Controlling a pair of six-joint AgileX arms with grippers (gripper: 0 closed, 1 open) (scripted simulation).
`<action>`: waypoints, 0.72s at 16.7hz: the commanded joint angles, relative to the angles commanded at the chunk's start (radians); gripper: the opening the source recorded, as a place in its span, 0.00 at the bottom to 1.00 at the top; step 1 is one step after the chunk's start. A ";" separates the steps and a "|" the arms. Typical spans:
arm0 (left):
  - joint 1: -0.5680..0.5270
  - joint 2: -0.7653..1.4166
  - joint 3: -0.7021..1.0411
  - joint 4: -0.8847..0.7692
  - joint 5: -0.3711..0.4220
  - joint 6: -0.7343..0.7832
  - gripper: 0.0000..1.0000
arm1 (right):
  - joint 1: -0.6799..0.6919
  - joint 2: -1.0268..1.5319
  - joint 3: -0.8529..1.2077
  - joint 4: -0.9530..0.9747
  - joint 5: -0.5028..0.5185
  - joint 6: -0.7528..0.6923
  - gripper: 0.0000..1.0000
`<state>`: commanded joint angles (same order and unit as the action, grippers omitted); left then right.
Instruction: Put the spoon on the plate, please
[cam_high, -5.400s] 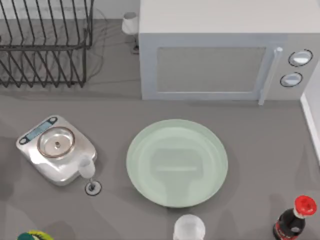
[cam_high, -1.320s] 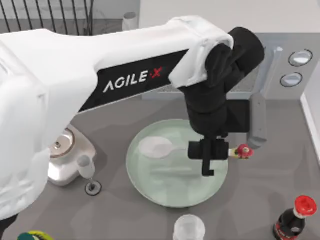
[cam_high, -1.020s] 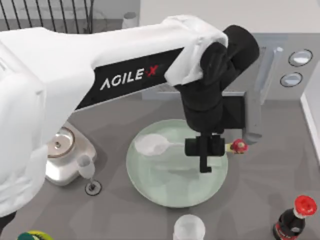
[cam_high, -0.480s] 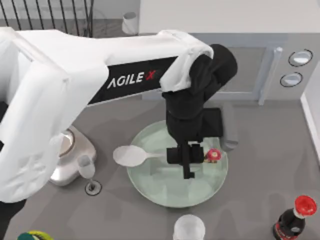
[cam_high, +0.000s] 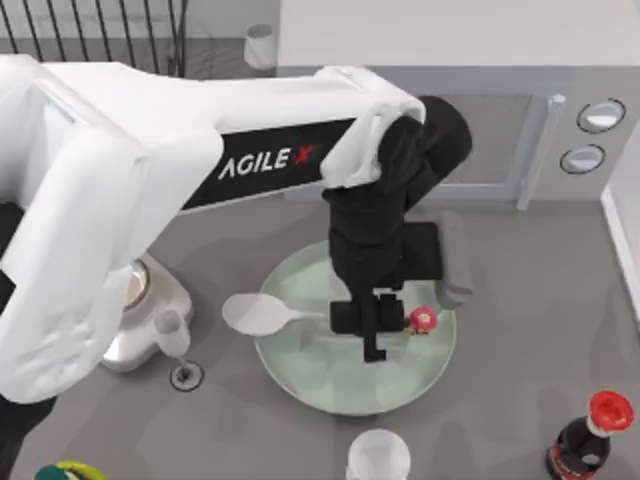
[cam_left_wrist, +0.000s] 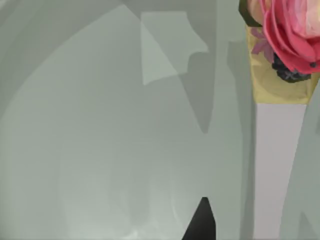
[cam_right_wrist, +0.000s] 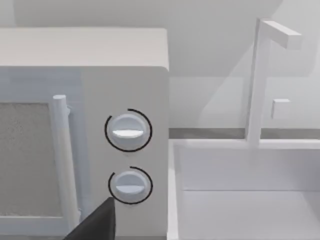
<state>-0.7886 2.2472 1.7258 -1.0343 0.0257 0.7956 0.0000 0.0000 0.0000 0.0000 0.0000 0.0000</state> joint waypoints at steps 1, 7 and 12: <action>0.000 0.000 0.000 0.000 0.000 0.000 0.30 | 0.000 0.000 0.000 0.000 0.000 0.000 1.00; 0.000 0.000 0.000 0.000 0.000 0.000 0.75 | 0.000 0.000 0.000 0.000 0.000 0.000 1.00; 0.000 0.000 0.000 0.000 0.000 0.000 1.00 | 0.000 0.000 0.000 0.000 0.000 0.000 1.00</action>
<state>-0.7886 2.2472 1.7258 -1.0343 0.0257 0.7956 0.0000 0.0000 0.0000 0.0000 0.0000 0.0000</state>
